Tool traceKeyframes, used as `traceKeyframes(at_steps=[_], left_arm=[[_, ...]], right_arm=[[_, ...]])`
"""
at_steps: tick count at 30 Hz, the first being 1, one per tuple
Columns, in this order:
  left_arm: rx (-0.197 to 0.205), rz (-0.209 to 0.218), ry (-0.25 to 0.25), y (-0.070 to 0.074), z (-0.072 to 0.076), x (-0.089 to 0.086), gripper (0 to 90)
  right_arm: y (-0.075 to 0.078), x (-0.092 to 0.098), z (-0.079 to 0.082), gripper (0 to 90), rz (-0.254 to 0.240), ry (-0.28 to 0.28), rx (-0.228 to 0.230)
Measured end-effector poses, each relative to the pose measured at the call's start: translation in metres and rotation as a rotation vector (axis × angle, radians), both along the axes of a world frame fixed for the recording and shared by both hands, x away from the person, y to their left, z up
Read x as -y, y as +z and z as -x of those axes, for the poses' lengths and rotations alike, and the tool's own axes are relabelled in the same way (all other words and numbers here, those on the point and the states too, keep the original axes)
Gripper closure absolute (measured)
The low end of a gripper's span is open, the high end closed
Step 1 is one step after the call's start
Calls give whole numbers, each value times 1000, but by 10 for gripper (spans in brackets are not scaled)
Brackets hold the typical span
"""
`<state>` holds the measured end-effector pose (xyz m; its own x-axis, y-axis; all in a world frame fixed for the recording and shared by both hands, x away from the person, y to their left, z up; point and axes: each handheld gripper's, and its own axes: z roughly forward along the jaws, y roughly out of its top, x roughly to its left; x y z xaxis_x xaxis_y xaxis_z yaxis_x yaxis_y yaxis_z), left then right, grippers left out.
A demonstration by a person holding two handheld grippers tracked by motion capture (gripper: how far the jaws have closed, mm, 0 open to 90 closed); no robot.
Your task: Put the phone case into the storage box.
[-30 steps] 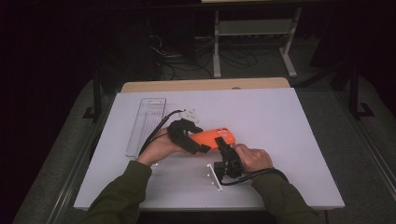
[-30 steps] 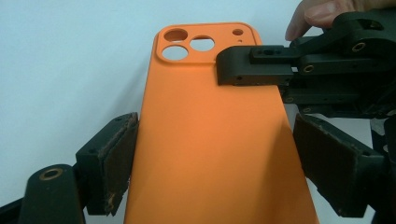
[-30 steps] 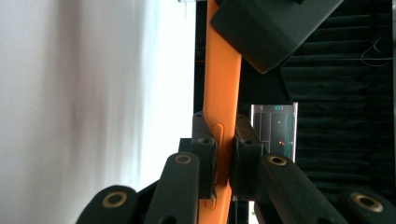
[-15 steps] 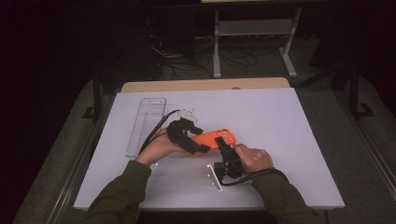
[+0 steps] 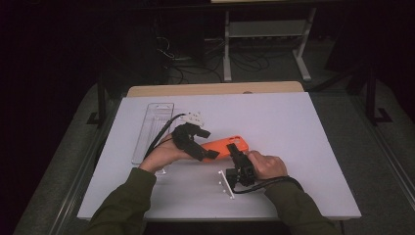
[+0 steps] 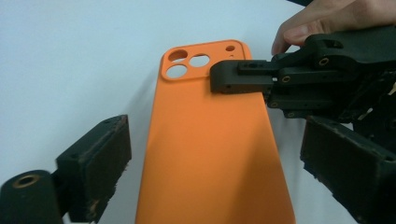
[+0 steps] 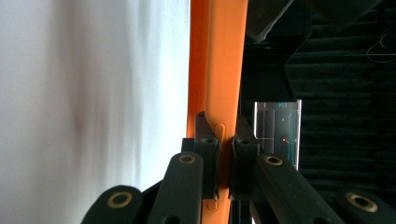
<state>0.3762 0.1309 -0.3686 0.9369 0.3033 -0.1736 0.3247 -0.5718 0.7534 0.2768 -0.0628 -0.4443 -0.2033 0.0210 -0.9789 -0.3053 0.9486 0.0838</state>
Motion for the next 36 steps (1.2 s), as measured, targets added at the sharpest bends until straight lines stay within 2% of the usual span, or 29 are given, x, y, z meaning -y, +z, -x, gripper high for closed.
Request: traceKeyframes(at_steps=[2, 4, 6, 7, 9, 10, 13, 17, 19, 22, 26, 27, 28, 29, 31, 32, 36], left_arm=[[-5, 12, 11, 0, 2, -1, 64], [12, -9, 0, 2, 1, -3, 54], [3, 5, 14, 2, 3, -5, 47], [20, -6, 8, 2, 3, -7, 41], [18, -1, 18, 2, 4, -10, 31], [26, -12, 15, 1, 4, -12, 22], [24, 4, 38, 0, 7, -15, 0], [39, 0, 44, -2, 8, -21, 0], [70, -5, 49, -3, 10, -25, 0], [83, -3, 45, -3, 10, -30, 0], [78, 3, 59, -5, 10, -36, 0], [66, 15, 74, -5, 12, -36, 0], [70, 13, 73, -6, 13, -37, 0], [70, 11, 78, -6, 14, -38, 0], [69, 13, 79, -6, 16, -40, 0], [64, 29, 87, -6, 18, -41, 0], [78, 26, 89, -9, 25, -45, 0]], right_arm=[[-1, 1, -1, 835, 0, -4, -6], [-1, 2, -1, 835, 2, -5, -16], [-1, 3, -2, 835, 1, -8, -12], [-1, 4, -2, 835, 4, -10, -14], [-1, 7, -3, 834, 5, -13, -18], [-1, 8, -3, 834, 4, -19, -20], [-1, 11, -5, 834, 2, -27, -24], [0, 13, -6, 832, 3, -31, -26], [-1, 13, -7, 831, 0, -32, -32], [0, 15, -8, 830, -6, -39, -35], [0, 16, -8, 830, -14, -43, -39], [0, 16, -8, 830, -14, -43, -39], [0, 16, -9, 830, -14, -44, -41], [1, 17, -9, 830, 5, -43, -55], [1, 17, -9, 830, -4, -45, -55], [0, 17, -9, 830, -11, -45, -49], [1, 18, -9, 829, -9, -51, -50]])
